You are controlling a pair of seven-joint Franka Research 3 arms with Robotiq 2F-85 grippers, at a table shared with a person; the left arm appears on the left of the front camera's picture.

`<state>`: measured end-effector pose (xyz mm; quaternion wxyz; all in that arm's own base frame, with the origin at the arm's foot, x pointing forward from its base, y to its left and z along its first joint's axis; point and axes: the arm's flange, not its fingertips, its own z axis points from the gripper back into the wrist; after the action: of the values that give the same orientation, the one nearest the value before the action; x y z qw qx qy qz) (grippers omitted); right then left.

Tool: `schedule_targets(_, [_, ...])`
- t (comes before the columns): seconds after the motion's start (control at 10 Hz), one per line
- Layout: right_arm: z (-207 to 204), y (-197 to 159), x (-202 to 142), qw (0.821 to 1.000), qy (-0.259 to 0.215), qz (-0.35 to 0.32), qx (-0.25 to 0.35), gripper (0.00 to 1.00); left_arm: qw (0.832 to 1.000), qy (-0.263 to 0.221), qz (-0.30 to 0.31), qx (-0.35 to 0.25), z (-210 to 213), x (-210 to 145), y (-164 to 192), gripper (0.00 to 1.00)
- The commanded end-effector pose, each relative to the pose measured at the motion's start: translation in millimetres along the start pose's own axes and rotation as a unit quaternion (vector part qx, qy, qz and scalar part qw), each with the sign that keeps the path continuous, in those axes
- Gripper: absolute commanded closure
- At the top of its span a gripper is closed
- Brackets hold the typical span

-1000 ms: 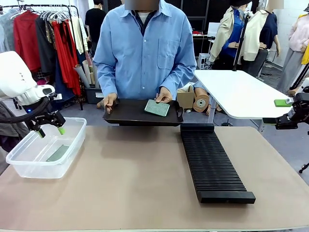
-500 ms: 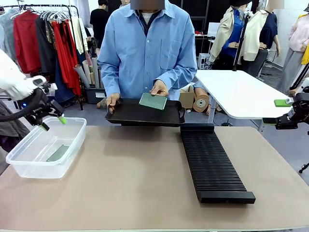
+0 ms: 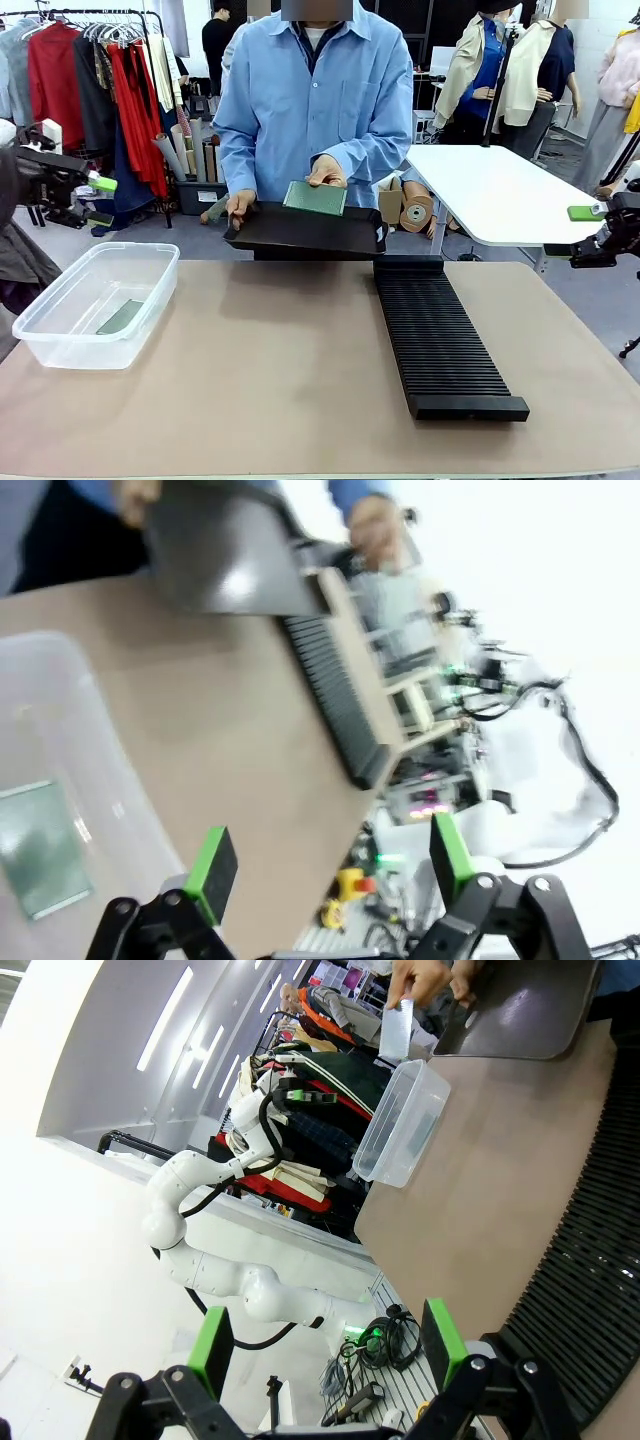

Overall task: Sort PCBs into racks and boxes based on the side picked up.
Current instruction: Pick up the Blank PCB handed by the Human.

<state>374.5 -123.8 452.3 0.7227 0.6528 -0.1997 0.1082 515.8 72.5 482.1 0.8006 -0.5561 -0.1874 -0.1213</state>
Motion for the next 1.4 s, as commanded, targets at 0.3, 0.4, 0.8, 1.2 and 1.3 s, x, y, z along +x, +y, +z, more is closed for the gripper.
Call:
schedule_targets(0.3, [1.3,2.4,-0.5,1.0,0.001,0.004,0.002,0.0,0.992,-0.005,-0.035,-0.125,-9.8,-15.5,26.1,0.0])
schedule_targets(0.4, [1.3,2.4,-0.5,1.0,0.001,0.004,0.002,0.0,0.992,-0.01,-0.04,-0.116,-10.6,-15.4,26.9,0.0])
schedule_targets(0.8, [1.3,2.4,-0.5,1.0,0.001,0.004,0.002,0.0,0.993,0.002,-0.026,-0.111,-11.8,-15.5,30.1,0.0])
schedule_targets(1.2, [1.3,2.4,-0.5,1.0,0.001,0.004,0.002,0.0,0.993,0.002,-0.026,-0.111,-11.8,-15.5,30.1,0.0])
schedule_targets(1.3, [1.3,2.4,-0.5,1.0,0.001,0.004,0.002,0.0,0.993,0.002,-0.026,-0.111,-11.8,-15.5,30.1,0.0])
